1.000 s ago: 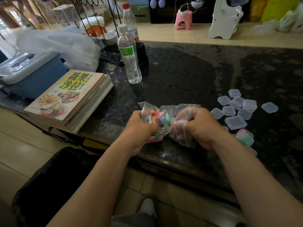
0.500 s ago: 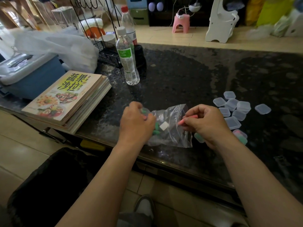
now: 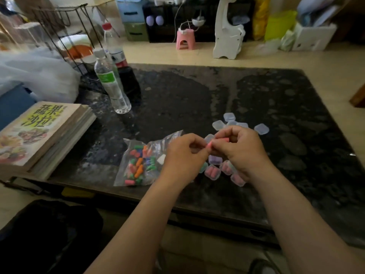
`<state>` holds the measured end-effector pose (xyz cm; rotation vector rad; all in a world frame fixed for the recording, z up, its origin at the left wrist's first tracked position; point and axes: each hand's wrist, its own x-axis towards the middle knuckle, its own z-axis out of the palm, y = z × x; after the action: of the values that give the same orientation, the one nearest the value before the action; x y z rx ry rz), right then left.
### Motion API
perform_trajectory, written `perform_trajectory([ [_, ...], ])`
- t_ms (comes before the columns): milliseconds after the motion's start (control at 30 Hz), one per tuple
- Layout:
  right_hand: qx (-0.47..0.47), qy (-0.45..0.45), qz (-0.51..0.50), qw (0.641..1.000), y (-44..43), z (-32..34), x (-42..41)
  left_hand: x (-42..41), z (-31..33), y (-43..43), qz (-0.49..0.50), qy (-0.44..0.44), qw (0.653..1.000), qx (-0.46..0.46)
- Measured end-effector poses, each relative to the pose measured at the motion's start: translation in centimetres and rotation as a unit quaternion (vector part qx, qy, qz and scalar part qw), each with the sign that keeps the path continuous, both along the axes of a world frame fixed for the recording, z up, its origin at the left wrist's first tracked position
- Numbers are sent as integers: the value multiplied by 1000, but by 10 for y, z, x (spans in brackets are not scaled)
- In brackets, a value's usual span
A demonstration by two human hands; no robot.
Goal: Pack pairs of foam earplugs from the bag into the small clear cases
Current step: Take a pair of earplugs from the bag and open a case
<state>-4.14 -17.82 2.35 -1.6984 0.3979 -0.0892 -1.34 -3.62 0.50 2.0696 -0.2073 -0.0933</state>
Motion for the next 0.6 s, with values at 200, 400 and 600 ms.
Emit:
perform_trajectory([
  [200,23,-20,-64,998,-23,0,-7,-6,1,-36,73,173,952,-242],
  [400,37,-8,-84,996,-33,0,-7,-17,5,-62,57,236,910,-335],
  [600,-12,-26,-87,996,-39,-3,-7,-16,2,-67,64,231,912,-333],
])
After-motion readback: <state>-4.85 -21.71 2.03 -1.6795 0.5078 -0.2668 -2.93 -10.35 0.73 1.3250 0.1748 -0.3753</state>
